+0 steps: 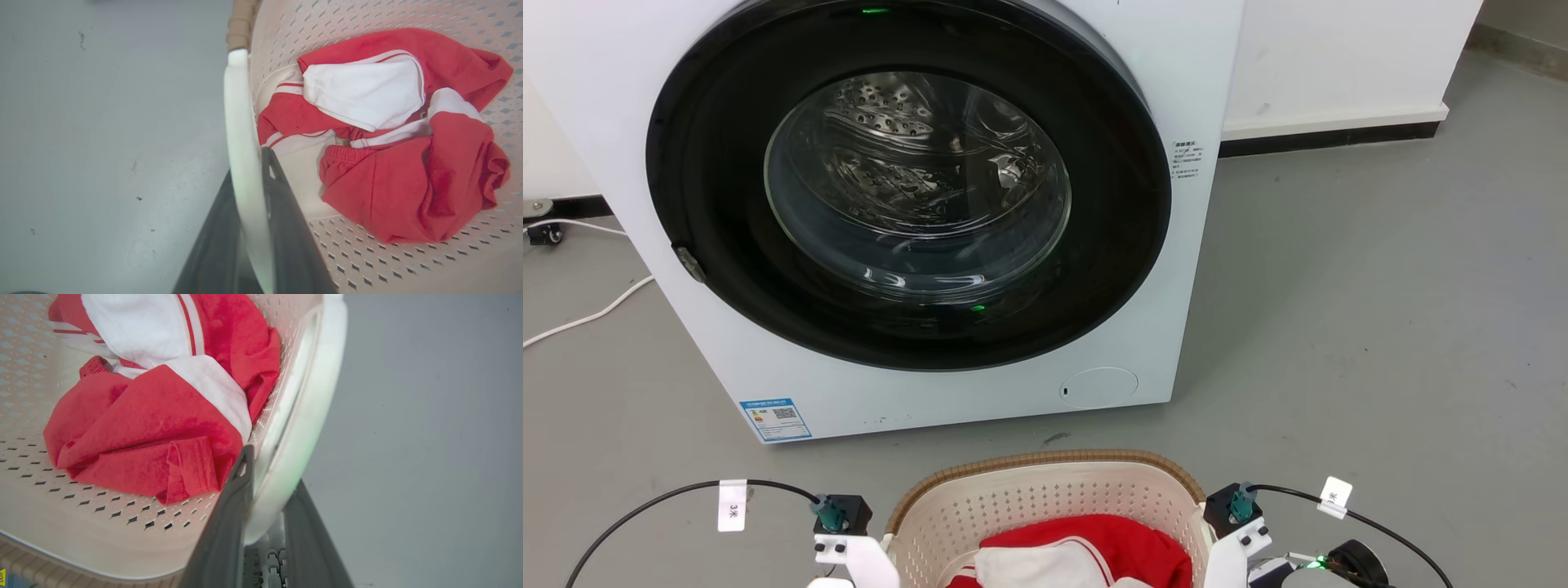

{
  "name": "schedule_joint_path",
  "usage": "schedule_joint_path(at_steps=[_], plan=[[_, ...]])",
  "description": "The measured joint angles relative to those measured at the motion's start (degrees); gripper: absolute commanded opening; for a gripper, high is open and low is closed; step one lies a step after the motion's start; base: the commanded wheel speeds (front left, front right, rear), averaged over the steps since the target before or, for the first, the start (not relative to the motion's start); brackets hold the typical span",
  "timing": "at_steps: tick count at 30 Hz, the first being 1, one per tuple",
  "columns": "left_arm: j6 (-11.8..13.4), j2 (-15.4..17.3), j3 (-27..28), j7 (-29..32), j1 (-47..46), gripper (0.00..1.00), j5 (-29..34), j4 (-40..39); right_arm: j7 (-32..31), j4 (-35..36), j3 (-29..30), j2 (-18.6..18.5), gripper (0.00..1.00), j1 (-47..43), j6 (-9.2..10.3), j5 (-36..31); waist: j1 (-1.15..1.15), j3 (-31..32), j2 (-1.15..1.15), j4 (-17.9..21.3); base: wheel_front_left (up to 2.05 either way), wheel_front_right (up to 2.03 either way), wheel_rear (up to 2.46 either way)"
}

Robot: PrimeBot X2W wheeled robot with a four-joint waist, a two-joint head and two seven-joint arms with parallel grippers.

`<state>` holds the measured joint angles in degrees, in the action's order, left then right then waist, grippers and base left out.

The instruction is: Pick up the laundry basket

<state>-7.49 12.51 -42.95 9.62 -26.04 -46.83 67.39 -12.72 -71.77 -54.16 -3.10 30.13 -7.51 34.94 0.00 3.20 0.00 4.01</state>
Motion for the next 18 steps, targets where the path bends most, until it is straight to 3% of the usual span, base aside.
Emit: schedule_joint_path(at_steps=[18], plan=[[0.0, 0.8, -4.5, 0.8, -0.1, 0.0, -4.8, -0.1, -0.9, 0.2, -4.6, -0.6, 0.0, 0.0, 0.0, 5.1, 0.01, 0.0, 0.0, 0.1, 0.0, 0.0, 0.0]])
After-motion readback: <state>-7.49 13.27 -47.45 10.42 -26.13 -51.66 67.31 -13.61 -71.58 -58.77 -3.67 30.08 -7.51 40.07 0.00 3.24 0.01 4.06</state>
